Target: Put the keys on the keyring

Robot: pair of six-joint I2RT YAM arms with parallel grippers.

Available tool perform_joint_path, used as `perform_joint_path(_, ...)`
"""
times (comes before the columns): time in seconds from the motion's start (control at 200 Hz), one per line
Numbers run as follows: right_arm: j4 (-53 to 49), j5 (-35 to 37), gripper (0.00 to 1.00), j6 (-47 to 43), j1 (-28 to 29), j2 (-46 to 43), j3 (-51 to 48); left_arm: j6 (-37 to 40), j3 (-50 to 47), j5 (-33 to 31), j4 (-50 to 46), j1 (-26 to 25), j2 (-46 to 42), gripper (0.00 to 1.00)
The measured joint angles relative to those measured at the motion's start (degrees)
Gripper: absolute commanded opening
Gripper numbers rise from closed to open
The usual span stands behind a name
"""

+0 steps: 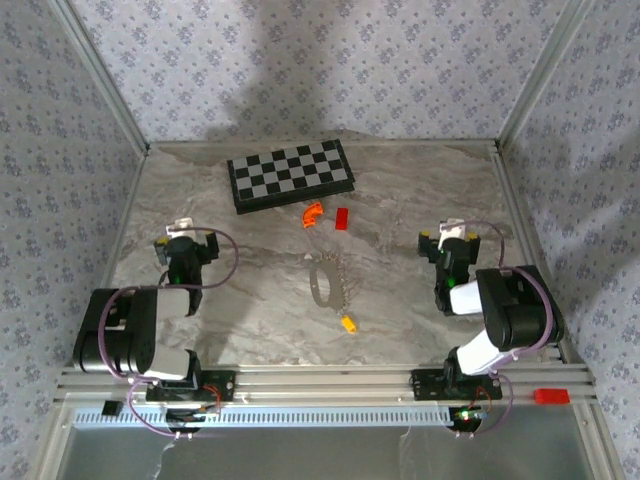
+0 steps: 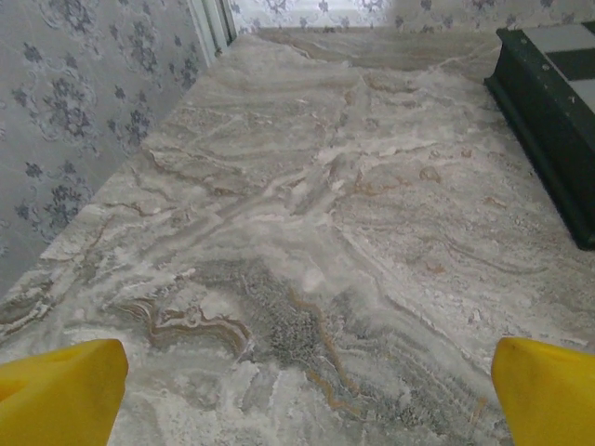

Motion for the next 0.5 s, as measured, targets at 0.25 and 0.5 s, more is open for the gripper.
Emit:
perform_joint_path(0.25, -2.6, -1.1, 1.00, 2.4, -3.0, 0.0, 2.4, 0.0, 2.8, 1.2, 1.6, 0.3, 5.3, 1.00)
perform_joint_path(0.5, -3.9, -1.6, 1.00, 2.6, -3.0, 0.0, 2.4, 0.0, 4.2, 2.2, 0.9, 0.6, 6.1, 1.00)
